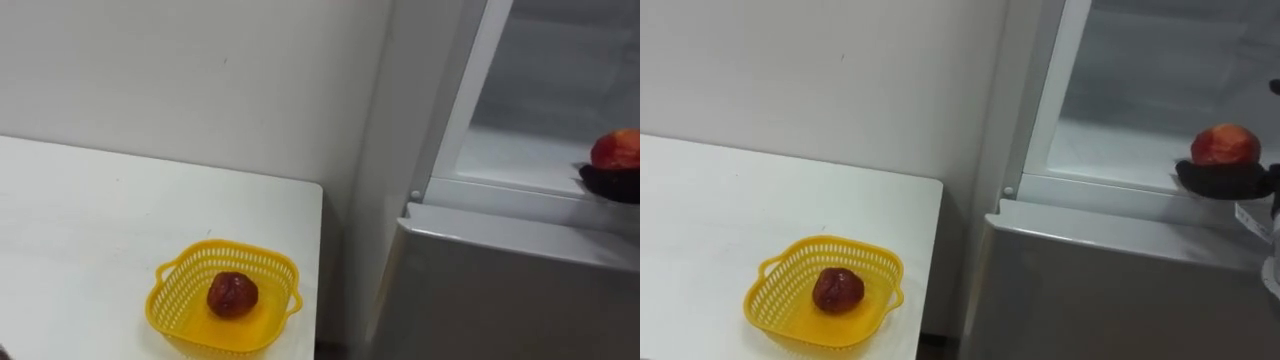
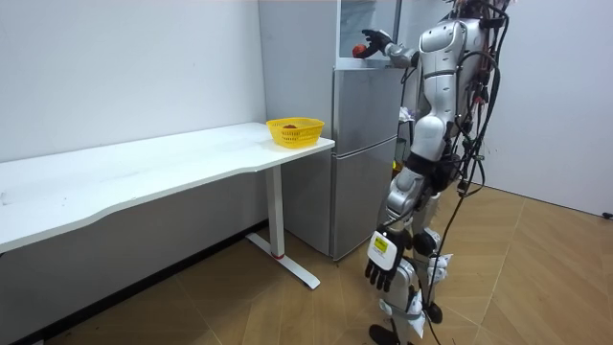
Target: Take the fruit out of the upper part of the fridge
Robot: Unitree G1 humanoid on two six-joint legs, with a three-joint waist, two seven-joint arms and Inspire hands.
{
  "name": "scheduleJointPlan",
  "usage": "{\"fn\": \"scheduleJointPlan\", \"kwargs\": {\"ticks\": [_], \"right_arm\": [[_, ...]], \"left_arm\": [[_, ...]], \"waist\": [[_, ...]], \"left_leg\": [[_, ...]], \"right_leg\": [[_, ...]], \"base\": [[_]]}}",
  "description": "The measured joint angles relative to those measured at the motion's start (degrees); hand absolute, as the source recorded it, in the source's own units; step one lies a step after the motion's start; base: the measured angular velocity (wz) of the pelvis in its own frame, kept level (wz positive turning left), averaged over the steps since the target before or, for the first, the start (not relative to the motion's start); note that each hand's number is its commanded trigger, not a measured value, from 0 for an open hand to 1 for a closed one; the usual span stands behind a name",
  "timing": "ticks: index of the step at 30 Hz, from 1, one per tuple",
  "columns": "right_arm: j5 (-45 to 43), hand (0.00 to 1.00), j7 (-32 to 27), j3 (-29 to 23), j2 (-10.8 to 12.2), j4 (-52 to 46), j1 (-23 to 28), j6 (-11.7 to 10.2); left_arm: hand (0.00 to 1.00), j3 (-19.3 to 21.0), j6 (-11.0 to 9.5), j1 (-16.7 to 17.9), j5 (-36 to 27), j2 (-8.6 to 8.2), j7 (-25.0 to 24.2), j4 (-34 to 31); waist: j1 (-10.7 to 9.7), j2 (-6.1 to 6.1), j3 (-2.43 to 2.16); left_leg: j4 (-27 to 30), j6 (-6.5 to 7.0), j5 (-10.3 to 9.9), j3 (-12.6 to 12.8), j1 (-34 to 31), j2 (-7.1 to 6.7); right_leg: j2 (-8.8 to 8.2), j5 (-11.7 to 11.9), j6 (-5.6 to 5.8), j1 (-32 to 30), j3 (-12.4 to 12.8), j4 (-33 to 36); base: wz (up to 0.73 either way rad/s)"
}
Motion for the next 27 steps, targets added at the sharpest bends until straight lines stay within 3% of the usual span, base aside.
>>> {"fn": "scheduleJointPlan", "kwargs": {"ticks": [4, 8, 14, 21, 22, 23, 24, 27], "right_arm": [[0.0, 0.0, 3.1, 0.1, -0.5, 1.3, 0.0, 0.1], [0.7, 0.0, 6.1, 0.8, -1.8, 4.5, -1.5, 0.3], [3.1, 0.0, 10.5, 1.8, -2.3, 9.2, -5.2, 0.3], [5.9, 0.0, 13.4, 1.8, -2.5, 10.3, -5.6, 0.3], [6.1, 0.57, 13.9, 1.8, -2.5, 10.3, -5.6, 0.3], [6.7, 0.83, 14.2, 1.8, -2.5, 10.3, -5.6, 0.4], [7.0, 1.0, 14.4, 1.8, -2.5, 10.3, -5.6, 0.5], [7.1, 1.0, 15.1, 1.9, -2.5, 10.5, -5.6, 0.6]], "left_arm": [[0.0, 0.0, 0.4, 0.1, -0.1, 0.0, -0.1, 0.0], [0.0, 0.0, 0.5, -0.1, -0.4, 0.0, -0.2, 0.0], [0.0, 0.2, 0.5, 0.1, 0.0, 0.01, -0.8, 0.1], [0.0, 0.1, 0.6, 0.0, 0.0, 0.08, -0.8, 0.0], [0.0, 0.1, 0.8, 0.0, 0.0, 0.08, -0.8, 0.0], [0.0, 0.1, 0.9, 0.0, 0.0, 0.08, -0.8, 0.1], [0.0, 0.1, 0.9, 0.0, 0.0, 0.08, -0.8, 0.1], [0.0, 0.1, 0.9, 0.1, 0.0, 0.08, -0.8, 0.2]], "waist": [[-0.1, -0.89, -0.04], [0.0, -1.04, 0.12], [-0.1, -0.67, 0.29], [-0.2, -0.23, 0.17], [-0.2, -0.13, 0.12], [-0.2, -0.11, 0.1], [-0.2, -0.1, 0.1], [-0.1, 0.05, 0.23]], "left_leg": [[0.0, 0.0, 0.0, 0.1, 0.1, 0.0], [0.0, 0.0, 0.0, 0.1, 0.0, 0.01], [-0.3, -0.01, 0.0, 0.2, 0.0, 0.05], [-0.3, -0.01, 0.0, 0.2, 0.0, 0.05], [-0.3, -0.01, 0.0, 0.2, 0.0, 0.05], [-0.3, -0.02, 0.0, 0.2, 0.1, 0.05], [-0.3, -0.02, 0.0, 0.2, 0.1, 0.05], [-0.5, -0.01, 0.0, 0.2, 1.0, 0.05]], "right_leg": [[0.02, 0.0, 0.0, 0.1, 0.2, 0.0], [0.03, 0.0, -0.01, 0.1, 0.1, -0.1], [0.09, 0.0, -0.02, 0.1, 0.2, -0.1], [0.1, 0.0, -0.02, 0.2, 0.1, -0.1], [0.1, 0.0, -0.02, 0.2, 0.1, -0.1], [0.1, 0.0, -0.02, 0.3, 0.1, -0.1], [0.09, 0.0, -0.02, 0.3, 0.1, -0.1], [0.09, 0.0, -0.02, 1.1, 0.1, -0.1]], "base": [[0.0], [0.0], [0.0], [0.0], [0.0], [0.0], [0.0], [0.0]]}}
